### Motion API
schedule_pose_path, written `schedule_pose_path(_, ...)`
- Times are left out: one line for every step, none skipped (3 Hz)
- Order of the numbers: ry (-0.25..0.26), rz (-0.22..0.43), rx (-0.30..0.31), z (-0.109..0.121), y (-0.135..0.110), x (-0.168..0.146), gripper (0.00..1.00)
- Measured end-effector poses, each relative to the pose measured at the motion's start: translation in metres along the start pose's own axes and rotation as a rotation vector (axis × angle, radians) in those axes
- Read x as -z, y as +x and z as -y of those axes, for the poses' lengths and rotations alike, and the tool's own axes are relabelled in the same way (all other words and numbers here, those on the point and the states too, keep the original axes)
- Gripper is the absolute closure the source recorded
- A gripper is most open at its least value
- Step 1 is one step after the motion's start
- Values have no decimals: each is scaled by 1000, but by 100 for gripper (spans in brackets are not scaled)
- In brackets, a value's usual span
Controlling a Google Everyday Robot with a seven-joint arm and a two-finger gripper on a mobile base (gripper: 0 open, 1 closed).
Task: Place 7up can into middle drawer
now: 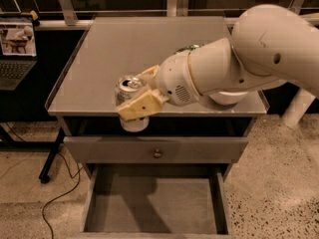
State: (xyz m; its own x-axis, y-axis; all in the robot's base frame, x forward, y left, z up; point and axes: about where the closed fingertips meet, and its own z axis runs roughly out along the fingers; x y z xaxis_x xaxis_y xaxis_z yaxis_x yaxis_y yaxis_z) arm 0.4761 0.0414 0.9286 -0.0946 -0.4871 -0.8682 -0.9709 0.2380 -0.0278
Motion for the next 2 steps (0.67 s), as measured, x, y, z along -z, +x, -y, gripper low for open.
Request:
schedule_pose_path(-27, 29, -32, -31, 18, -14, 100)
schedule_pose_path(30, 29, -55, -52, 47, -26, 100)
